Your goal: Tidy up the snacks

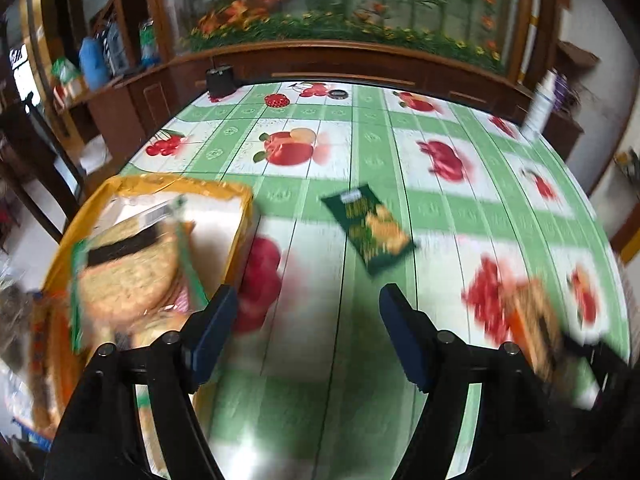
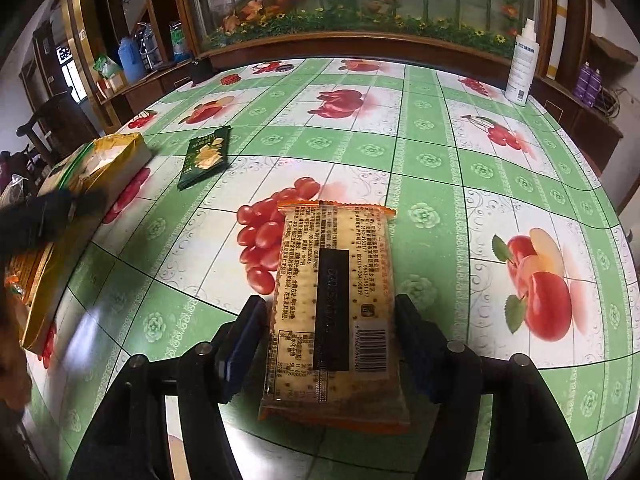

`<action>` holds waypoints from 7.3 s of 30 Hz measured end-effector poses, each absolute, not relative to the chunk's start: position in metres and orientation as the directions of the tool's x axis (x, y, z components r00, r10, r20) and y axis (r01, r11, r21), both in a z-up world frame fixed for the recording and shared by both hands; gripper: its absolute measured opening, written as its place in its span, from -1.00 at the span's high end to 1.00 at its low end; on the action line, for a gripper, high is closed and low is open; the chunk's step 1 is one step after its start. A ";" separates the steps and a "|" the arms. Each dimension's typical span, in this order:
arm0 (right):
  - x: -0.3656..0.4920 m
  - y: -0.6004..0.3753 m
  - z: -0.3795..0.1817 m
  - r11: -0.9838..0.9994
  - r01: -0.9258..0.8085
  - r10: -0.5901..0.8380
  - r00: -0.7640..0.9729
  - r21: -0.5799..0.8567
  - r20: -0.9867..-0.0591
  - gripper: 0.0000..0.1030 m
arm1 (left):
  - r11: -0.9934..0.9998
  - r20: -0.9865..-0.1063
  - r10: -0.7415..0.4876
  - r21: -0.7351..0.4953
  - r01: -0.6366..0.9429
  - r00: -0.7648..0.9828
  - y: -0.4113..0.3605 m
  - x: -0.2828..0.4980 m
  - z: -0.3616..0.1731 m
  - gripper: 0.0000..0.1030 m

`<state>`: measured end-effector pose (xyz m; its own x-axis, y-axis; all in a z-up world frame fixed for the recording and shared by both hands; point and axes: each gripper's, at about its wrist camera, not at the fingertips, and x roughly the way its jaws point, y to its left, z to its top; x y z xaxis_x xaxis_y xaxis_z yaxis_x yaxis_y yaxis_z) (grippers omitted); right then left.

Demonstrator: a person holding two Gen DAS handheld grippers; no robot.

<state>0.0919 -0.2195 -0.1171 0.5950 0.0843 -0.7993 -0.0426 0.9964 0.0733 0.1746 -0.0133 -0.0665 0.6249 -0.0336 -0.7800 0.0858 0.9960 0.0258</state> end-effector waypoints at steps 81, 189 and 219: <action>0.012 -0.154 -0.093 0.924 -0.157 0.370 0.604 0.349 -0.706 -0.13 | 0.988 -0.699 -0.048 0.071 0.137 0.714 0.047 0.026 -0.066 1.00; 0.017 -0.066 -0.041 0.867 -0.367 0.498 0.594 0.338 -0.631 -0.13 | 0.997 -0.608 0.055 0.071 -0.015 0.792 0.108 0.004 -0.038 0.17; 0.039 -0.035 -0.044 0.846 -0.416 0.527 0.557 0.333 -0.642 -0.13 | 0.998 -0.615 0.056 0.032 -0.046 0.786 0.131 0.012 -0.039 0.17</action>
